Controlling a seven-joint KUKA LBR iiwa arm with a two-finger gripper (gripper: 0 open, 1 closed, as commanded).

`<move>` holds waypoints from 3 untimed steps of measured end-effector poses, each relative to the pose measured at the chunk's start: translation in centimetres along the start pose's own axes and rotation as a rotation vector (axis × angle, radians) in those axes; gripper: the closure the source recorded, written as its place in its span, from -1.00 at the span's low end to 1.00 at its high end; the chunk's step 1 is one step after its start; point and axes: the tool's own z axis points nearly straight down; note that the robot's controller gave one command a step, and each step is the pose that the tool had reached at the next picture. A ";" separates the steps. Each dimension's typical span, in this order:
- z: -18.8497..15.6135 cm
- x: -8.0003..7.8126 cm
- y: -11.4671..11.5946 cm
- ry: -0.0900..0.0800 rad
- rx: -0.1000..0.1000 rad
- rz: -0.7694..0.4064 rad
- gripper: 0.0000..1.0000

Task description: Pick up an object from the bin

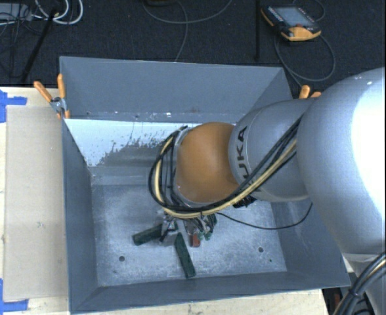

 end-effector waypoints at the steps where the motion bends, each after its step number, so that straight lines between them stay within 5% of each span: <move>1: -13.4 -1.3 -2.7 -0.009 0.001 0.037 1.00; 2: -12.9 -1.1 -2.7 -0.001 0.000 0.038 -1.00; 3: -3.1 -1.8 0.2 0.008 0.000 -0.001 -1.00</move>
Offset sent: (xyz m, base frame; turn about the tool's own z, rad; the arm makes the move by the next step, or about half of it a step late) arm 0.0140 -0.0247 0.1292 0.0337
